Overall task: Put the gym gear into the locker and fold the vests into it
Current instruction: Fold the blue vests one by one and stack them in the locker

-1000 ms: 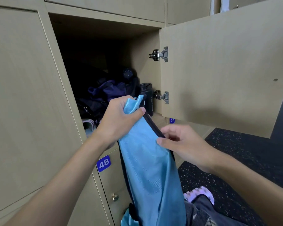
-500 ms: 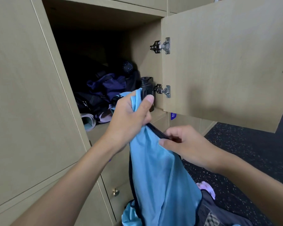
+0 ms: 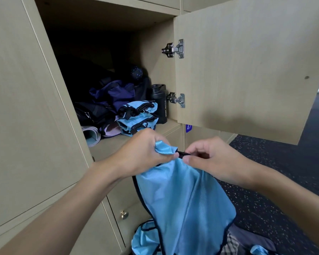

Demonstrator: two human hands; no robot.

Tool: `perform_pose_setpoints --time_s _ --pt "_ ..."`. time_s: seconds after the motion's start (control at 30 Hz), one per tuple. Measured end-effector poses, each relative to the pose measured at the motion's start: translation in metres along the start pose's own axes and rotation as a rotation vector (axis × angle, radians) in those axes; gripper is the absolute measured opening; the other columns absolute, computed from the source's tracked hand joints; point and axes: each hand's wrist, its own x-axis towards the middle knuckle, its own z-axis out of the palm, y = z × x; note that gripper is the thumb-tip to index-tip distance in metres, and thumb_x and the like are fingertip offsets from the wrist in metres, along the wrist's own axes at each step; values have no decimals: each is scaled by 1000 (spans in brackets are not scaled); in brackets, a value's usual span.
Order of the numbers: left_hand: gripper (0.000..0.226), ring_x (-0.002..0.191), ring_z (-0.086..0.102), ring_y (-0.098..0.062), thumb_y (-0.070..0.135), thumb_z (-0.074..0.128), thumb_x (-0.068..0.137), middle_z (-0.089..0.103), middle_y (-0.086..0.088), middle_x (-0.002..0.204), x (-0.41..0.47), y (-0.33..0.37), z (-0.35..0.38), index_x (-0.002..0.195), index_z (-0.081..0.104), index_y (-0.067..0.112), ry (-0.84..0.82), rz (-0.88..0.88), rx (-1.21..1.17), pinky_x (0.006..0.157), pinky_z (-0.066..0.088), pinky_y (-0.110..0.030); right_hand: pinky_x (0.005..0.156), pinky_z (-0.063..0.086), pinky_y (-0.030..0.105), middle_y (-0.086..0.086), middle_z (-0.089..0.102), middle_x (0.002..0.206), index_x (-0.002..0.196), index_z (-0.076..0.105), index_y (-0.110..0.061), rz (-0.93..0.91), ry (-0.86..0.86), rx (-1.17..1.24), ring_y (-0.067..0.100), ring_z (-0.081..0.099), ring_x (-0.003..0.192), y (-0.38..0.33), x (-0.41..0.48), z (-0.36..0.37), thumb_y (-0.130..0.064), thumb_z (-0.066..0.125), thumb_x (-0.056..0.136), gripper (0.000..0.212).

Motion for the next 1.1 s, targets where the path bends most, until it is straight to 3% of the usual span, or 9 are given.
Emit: perform_pose_setpoints --time_s 0.27,0.33,0.43,0.6,0.7,0.87,0.93,1.03,1.1 --pt "36 47 39 -9 24 73 83 47 1 52 2 -16 -17 57 50 15 173 -74 153 53 36 -30 69 47 32 10 73 85 89 70 -9 32 -58 -101 10 55 69 5 -3 -11 -20 67 93 11" --pt "14 65 56 1 30 80 78 64 9 70 -1 -12 -8 75 67 29 122 -40 98 67 45 -22 62 39 30 18 67 79 86 70 -7 1 -52 -96 12 47 65 3 -3 -9 -18 64 93 14" --pt "53 107 56 14 30 88 71 65 26 111 -1 -4 10 121 69 28 -5 39 -7 95 40 -11 59 34 30 18 59 69 84 68 -3 -29 -78 -93 11 41 63 0 -2 -4 -15 62 95 18" --pt "14 56 50 -8 8 84 76 66 -6 67 -1 2 29 87 76 12 -36 69 -251 55 43 -24 60 37 26 18 68 78 89 72 -5 -43 -73 -96 7 44 64 1 -3 -4 -15 61 95 16" --pt "12 45 37 -6 10 77 84 49 -2 54 0 -1 19 83 72 0 12 33 -235 45 31 -19 61 40 20 6 70 74 94 70 -9 -18 -84 -45 4 49 61 1 -4 -10 -16 65 93 8" --pt "21 45 37 -5 12 72 87 47 1 57 3 -15 0 79 63 -4 156 -64 -18 44 32 -18 82 54 31 0 77 94 101 69 -13 39 -132 -16 11 66 78 4 -9 -20 -16 67 93 10" --pt "7 50 47 -1 11 76 83 59 11 65 1 -12 0 89 73 11 178 -55 -59 51 40 -14 65 49 32 0 74 80 91 69 -12 36 -114 -57 13 56 64 2 -10 -20 -18 66 93 7" --pt "46 88 67 8 8 84 75 73 16 105 0 -2 14 117 69 21 20 5 -262 80 48 -9 50 31 15 -9 52 57 81 67 -9 2 -91 -79 3 36 49 -2 -9 -15 -12 64 93 13" --pt "40 81 68 0 8 85 75 74 13 97 0 2 27 112 72 15 -86 29 -338 77 50 -14 51 30 12 -10 54 58 86 69 -5 -10 -82 -73 0 37 48 -2 -9 -13 -6 63 92 8"
